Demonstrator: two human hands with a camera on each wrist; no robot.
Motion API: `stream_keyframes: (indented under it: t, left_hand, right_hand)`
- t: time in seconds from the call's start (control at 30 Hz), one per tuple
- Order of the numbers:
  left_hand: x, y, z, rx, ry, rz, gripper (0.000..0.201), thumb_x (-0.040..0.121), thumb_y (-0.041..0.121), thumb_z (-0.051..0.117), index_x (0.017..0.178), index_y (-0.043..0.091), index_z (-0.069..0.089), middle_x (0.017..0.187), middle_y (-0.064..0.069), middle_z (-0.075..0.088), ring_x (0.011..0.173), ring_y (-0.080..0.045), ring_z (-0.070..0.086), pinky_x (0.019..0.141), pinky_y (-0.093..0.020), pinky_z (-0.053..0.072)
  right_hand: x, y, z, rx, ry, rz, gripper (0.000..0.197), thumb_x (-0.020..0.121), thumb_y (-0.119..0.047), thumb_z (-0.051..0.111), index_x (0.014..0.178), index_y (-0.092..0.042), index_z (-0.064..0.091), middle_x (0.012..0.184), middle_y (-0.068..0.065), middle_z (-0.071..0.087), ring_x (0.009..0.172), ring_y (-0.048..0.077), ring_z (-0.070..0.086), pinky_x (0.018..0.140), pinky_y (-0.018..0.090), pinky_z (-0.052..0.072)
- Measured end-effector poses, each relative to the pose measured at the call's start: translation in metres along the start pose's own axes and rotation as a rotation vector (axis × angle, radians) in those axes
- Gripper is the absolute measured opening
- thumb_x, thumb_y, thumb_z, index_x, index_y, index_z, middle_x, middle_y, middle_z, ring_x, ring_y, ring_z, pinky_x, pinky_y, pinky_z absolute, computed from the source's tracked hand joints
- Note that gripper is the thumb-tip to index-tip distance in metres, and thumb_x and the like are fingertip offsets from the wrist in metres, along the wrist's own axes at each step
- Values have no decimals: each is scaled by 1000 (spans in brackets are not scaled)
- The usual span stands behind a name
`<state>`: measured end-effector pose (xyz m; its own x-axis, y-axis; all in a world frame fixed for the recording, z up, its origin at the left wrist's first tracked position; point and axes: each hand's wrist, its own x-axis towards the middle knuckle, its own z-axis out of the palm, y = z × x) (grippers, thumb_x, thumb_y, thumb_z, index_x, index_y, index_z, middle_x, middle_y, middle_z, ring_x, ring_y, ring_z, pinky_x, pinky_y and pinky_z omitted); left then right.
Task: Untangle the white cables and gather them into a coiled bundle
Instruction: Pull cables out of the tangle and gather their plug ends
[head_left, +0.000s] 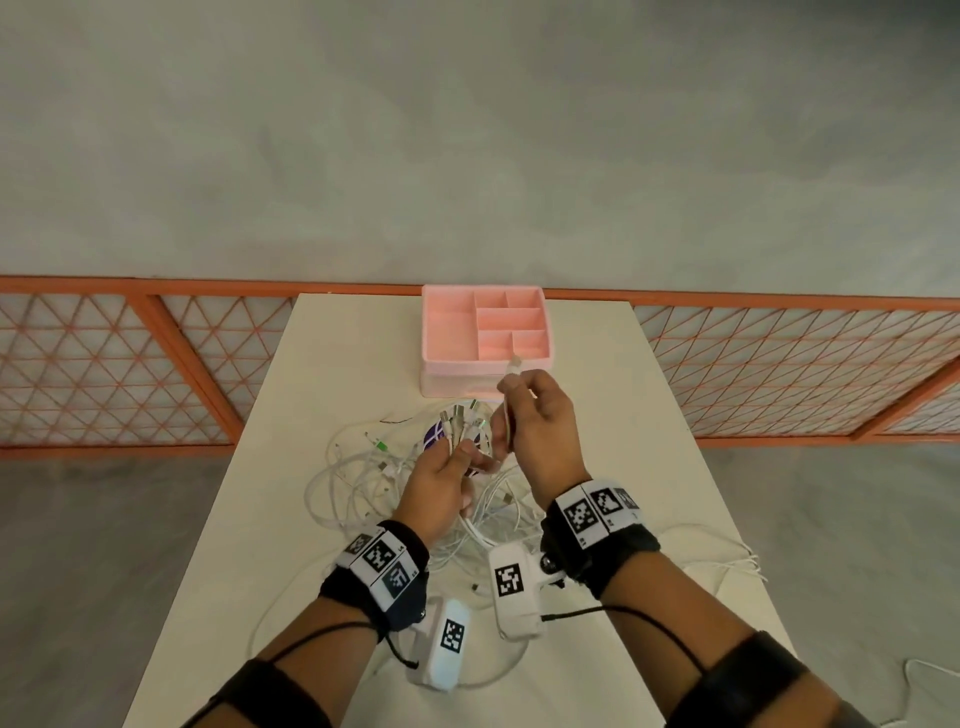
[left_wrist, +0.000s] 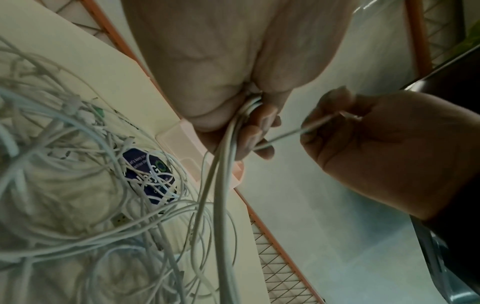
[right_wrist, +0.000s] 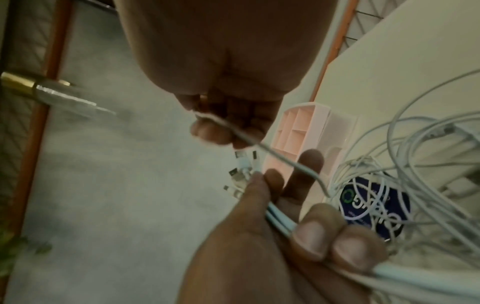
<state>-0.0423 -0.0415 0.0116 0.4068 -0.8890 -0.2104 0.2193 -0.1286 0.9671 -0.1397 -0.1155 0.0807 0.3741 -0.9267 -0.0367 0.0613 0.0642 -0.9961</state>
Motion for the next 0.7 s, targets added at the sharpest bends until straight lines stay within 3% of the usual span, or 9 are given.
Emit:
stream_keyframes:
  t: [0.07, 0.17, 0.27, 0.33, 0.4, 0.47, 0.57, 0.7]
  left_hand:
    - [0, -1, 1, -19, 23, -26, 26, 107, 18, 43, 86, 3, 50, 80, -9, 68, 39, -13, 38, 42, -26, 36]
    - [-1, -3, 3, -21, 12, -57, 26, 107, 19, 42, 85, 5, 47, 68, -8, 48, 41, -12, 35, 41, -25, 34]
    - [-4, -2, 8, -56, 19, -76, 31, 107, 20, 40, 79, 8, 46, 59, -1, 38, 41, -12, 34, 44, -28, 32]
    - [-6, -1, 10, -77, 36, -66, 33, 108, 21, 39, 79, 8, 49, 56, 0, 37, 42, -13, 34, 44, -28, 32]
    - [-7, 1, 10, -87, 47, -59, 34, 108, 23, 36, 84, 6, 53, 56, 0, 36, 43, -13, 34, 44, -28, 32]
    - [-9, 3, 10, -82, 62, -61, 34, 108, 25, 36, 89, 5, 55, 53, 3, 40, 42, -10, 38, 44, -27, 31]
    - [-7, 2, 9, -57, 103, -69, 32, 108, 24, 37, 87, 8, 54, 47, 10, 51, 41, -6, 42, 45, -26, 30]
    - [-1, -3, 5, -58, 226, -42, 32, 107, 22, 40, 82, 7, 52, 53, 0, 53, 44, -12, 45, 43, -24, 32]
  right_hand:
    - [1, 12, -2, -130, 6, -12, 22, 99, -23, 56, 86, -5, 54, 47, -3, 48, 39, 12, 40, 42, 24, 36]
    - [1, 28, -2, -304, 20, -21, 15, 95, -22, 60, 82, -15, 61, 52, -11, 54, 46, 7, 46, 54, 29, 40]
    - [-4, 38, 3, -413, -55, 1, 19, 96, -11, 52, 104, -17, 69, 79, -5, 67, 61, 6, 59, 63, 28, 49]
    - [-11, 40, 6, -453, -55, -3, 22, 95, -12, 54, 106, -22, 71, 96, 1, 69, 73, 12, 68, 68, 30, 56]
    - [-18, 39, 7, -420, -18, 0, 15, 93, -9, 57, 99, -15, 70, 87, 2, 69, 64, 11, 68, 60, 26, 57]
    - [-22, 38, 8, -379, -9, 11, 5, 91, -4, 61, 91, -7, 65, 73, 0, 65, 49, 3, 61, 47, 18, 50]
    - [-25, 40, 8, -404, -35, -22, 8, 89, -3, 65, 83, -8, 64, 66, -3, 62, 48, -2, 58, 47, 12, 45]
    - [-32, 42, 8, -376, -120, -36, 6, 88, 4, 63, 87, -2, 64, 64, -6, 59, 49, -4, 57, 48, 10, 44]
